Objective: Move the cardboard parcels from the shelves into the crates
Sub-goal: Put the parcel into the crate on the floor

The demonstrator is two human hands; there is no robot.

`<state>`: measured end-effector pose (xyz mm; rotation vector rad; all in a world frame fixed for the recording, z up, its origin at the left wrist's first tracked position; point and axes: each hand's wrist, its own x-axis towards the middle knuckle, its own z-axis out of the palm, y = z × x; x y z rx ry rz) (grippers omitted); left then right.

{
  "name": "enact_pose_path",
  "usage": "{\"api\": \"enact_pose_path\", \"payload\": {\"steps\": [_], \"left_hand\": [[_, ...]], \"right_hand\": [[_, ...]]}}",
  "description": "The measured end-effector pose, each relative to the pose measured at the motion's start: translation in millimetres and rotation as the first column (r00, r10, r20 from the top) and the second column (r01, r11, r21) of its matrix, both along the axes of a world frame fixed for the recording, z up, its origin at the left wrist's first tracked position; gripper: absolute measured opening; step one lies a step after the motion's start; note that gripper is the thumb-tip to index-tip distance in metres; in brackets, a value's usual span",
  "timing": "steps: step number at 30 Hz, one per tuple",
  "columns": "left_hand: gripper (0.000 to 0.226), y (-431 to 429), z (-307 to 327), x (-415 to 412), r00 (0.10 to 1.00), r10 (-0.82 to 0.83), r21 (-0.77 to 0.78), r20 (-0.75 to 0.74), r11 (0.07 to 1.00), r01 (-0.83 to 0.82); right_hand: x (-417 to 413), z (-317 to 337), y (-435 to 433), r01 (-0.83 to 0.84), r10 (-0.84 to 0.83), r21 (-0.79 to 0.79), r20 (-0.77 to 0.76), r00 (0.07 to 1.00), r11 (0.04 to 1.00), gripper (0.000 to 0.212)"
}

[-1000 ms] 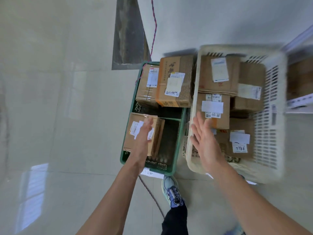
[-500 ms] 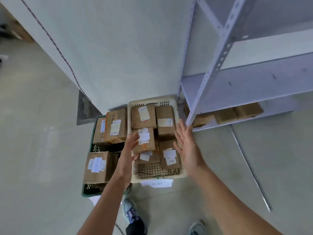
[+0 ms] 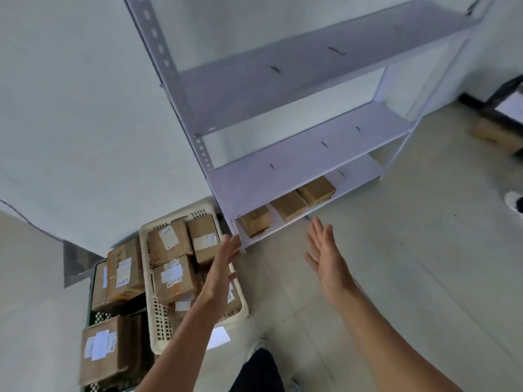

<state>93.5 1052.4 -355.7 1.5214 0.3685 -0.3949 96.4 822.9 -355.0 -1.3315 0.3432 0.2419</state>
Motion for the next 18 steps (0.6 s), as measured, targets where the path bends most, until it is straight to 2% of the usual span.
{"api": "enact_pose_path", "payload": {"steps": [4,8,13,18], "left_hand": [[0.065,-57,3,37,0.999,-0.048,-0.043,-0.022,0.998,0.047],[0.084,-110,-10,83,0.997,-0.072,-0.048,-0.035,0.996,0.07],[0.085,-166,-26,137,0.991,-0.093,-0.074,-0.099,0.994,0.086],[0.091,-208,-40,182,0.985,-0.097,-0.078,-0.145,0.993,0.086]], "right_hand": [[17,-4,-53,0.083,-0.082,0.008,-0.045,0.996,0.997,0.081],[58,-6,-104,0.113,-0.114,-0.022,-0.055,0.992,0.993,0.076],[115,-2,-166,0.127,-0.13,-0.038,-0.092,0.987,0.991,0.095],[158,-6,-221,0.153,-0.158,-0.05,-0.112,0.981,0.987,0.095]]}}
